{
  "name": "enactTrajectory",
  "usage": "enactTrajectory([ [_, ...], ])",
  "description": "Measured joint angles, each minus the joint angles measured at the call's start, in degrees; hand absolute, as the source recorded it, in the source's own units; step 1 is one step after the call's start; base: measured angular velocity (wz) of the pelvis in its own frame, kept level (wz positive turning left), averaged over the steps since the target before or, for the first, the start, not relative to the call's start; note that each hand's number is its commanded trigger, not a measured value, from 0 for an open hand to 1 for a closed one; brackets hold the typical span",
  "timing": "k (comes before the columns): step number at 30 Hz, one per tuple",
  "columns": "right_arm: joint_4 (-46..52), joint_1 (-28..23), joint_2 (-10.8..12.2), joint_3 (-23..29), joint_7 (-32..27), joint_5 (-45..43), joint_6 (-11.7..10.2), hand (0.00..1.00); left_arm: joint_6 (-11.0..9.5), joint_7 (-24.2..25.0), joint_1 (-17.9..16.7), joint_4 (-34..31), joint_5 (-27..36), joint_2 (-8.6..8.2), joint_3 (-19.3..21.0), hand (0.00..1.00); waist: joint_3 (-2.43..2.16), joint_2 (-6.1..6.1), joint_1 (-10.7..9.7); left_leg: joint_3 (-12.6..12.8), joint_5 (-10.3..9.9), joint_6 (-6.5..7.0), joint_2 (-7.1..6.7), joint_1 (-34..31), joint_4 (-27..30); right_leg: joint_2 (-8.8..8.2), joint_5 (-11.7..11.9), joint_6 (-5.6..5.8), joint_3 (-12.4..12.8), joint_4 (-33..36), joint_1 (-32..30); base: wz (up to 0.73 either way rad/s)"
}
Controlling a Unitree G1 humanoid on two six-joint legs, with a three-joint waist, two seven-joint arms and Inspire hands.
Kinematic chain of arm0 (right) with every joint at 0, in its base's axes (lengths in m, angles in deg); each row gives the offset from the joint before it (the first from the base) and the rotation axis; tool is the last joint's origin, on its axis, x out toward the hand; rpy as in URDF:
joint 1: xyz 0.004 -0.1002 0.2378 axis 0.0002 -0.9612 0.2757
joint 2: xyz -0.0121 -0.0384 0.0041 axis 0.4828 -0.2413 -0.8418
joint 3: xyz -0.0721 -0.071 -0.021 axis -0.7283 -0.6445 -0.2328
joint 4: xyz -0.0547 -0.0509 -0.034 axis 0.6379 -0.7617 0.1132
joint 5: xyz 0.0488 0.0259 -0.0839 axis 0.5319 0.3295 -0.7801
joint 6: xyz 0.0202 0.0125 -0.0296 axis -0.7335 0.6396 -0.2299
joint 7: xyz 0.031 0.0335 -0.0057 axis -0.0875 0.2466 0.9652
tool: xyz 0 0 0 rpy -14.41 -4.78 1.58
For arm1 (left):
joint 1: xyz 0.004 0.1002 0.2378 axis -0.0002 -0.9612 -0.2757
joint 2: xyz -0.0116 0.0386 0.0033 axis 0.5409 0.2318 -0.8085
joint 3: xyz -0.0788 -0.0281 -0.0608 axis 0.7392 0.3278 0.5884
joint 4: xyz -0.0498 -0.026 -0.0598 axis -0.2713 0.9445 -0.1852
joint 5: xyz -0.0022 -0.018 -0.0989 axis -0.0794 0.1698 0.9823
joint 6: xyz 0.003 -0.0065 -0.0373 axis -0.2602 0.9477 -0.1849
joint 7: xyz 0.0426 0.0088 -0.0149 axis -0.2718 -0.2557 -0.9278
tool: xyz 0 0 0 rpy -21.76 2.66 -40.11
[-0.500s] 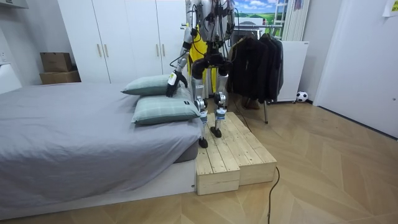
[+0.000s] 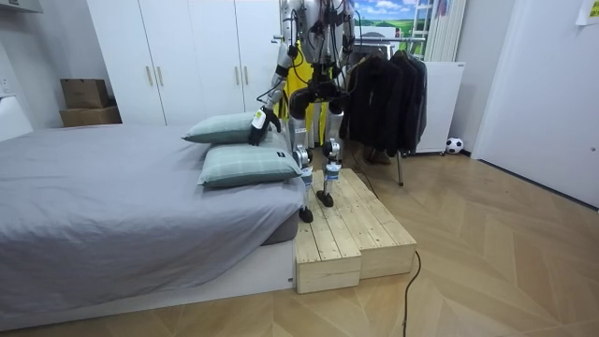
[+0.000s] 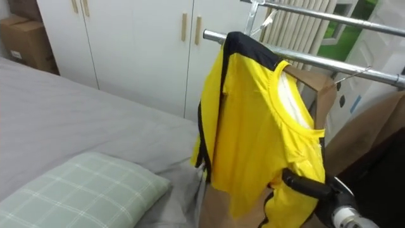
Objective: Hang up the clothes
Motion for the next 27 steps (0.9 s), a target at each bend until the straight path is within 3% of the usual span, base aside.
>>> enactTrajectory([
  [9, 0.19, -1.67, -0.07, 1.43, 0.8, -0.57, -1.58, 1.0, 0.06, -0.37, -0.03, -0.78, 2.02, -0.06, -0.08, 0.0, -0.25, 0.54, -0.45, -0.92, -0.06, -0.04, 0.14, 0.08, -0.36, -0.11, 0.0, -0.03, -1.73, -0.29, 0.02, 0.05],
  [15, 0.4, -3.43, -0.07, 1.88, 1.17, -0.87, -2.96, 1.0, 0.05, -0.27, -0.04, -0.77, 2.03, -0.07, -0.03, 0.0, -0.34, 1.27, -0.65, -1.15, -0.03, -0.04, 0.16, 0.56, -0.07, -0.21, -0.33, 0.01, -1.75, -1.08, 0.87, 0.04],
  [22, 1.22, -4.38, 0.07, 2.61, 0.57, -5.06, -4.66, 1.0, 0.02, -0.36, -0.24, -0.73, 2.01, -0.1, -0.06, 0.0, -0.33, 1.15, -1.78, -1.57, -0.03, -0.04, 0.12, 0.48, 0.15, -0.21, -0.4, 0.02, -1.68, -0.99, 1.0, 0.02],
  [24, 1.18, -4.61, 0.07, 2.91, 0.39, -5.68, -4.89, 0.0, 0.01, -0.39, -0.3, -0.73, 1.97, -0.1, -0.07, 0.0, -0.35, 1.06, -1.83, -1.6, -0.03, -0.04, 0.11, 0.48, 0.15, -0.21, -0.41, 0.03, -1.62, -0.97, 1.0, 0.0],
  [27, 1.17, -4.7, 0.09, 2.99, -0.25, -7.35, -5.29, 0.0, -0.14, -0.77, -0.37, -0.74, 1.97, -0.09, -0.07, 0.0, -0.28, 0.79, -1.83, -1.58, -0.03, -0.04, 0.12, 0.48, 0.15, -0.2, -0.41, 0.02, -1.6, -0.95, 0.99, 0.0],
])
